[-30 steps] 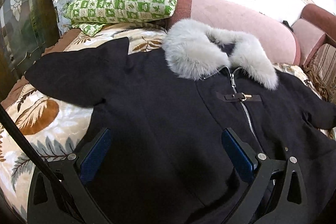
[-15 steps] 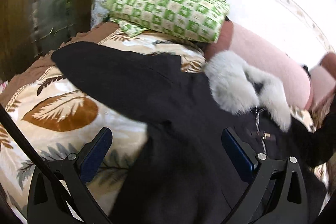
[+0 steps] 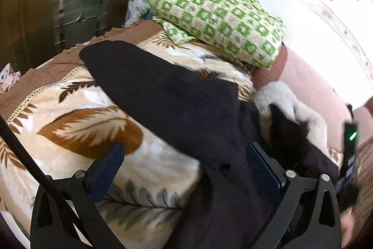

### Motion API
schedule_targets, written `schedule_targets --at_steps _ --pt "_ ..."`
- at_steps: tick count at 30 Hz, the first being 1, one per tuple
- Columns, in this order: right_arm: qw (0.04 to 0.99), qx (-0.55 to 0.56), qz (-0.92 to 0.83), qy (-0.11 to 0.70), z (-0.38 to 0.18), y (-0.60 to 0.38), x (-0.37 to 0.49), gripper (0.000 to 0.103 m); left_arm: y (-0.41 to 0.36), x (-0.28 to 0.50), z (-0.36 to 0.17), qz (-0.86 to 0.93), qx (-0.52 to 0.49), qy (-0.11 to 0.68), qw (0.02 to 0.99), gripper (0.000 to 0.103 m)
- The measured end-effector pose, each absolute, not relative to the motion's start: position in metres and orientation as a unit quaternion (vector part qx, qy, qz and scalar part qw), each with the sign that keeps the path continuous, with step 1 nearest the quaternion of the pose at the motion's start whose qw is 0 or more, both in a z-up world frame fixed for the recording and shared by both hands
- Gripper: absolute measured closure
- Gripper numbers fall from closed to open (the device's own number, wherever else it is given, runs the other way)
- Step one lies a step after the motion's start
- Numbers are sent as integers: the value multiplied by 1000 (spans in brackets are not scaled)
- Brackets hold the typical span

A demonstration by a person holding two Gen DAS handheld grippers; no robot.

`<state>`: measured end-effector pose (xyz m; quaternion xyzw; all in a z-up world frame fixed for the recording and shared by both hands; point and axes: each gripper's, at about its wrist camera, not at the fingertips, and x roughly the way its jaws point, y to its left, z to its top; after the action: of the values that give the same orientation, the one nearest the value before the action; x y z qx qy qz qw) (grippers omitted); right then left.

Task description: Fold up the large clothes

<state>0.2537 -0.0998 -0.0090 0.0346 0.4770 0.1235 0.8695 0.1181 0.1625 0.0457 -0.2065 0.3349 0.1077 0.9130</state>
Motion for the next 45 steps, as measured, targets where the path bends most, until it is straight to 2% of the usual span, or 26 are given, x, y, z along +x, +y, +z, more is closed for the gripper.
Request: schedule_targets --at_steps 8,11,12,13,15,20,21,22,24,31,34,37,42,45 --pt "856 33 158 492 -29 -73 252 92 189 119 43 141 -244 334 899 0" --pt "857 -6 163 489 -39 -58 248 87 186 122 38 148 -236 344 897 0" --pt "858 -12 164 487 -37 -54 249 79 185 123 37 147 -233 347 897 0" --pt "855 -11 172 489 -33 -53 246 64 185 123 36 146 -232 349 896 0" --pt "841 11 217 496 -17 -54 234 51 187 123 36 147 -235 350 895 0" --pt "868 22 256 426 40 -74 196 50 197 120 35 152 -256 348 889 0" --pt "879 29 235 414 47 -84 198 54 198 119 35 152 -259 348 888 0" --pt "885 32 214 412 48 -90 203 72 199 119 35 152 -261 349 887 0" --pt "884 40 175 432 39 -95 224 90 201 120 35 153 -260 351 886 0" --pt "837 95 181 508 -31 -57 284 89 236 123 40 199 -256 355 877 0" --pt "848 85 154 501 -52 -50 293 89 265 121 38 221 -280 354 865 0" --pt "854 78 139 495 -47 -49 290 89 289 118 29 225 -332 355 844 0" --pt "872 76 132 465 -4 -66 241 84 308 103 13 213 -413 351 813 0" --pt "877 69 166 446 16 -87 188 74 314 91 17 192 -430 341 813 0"
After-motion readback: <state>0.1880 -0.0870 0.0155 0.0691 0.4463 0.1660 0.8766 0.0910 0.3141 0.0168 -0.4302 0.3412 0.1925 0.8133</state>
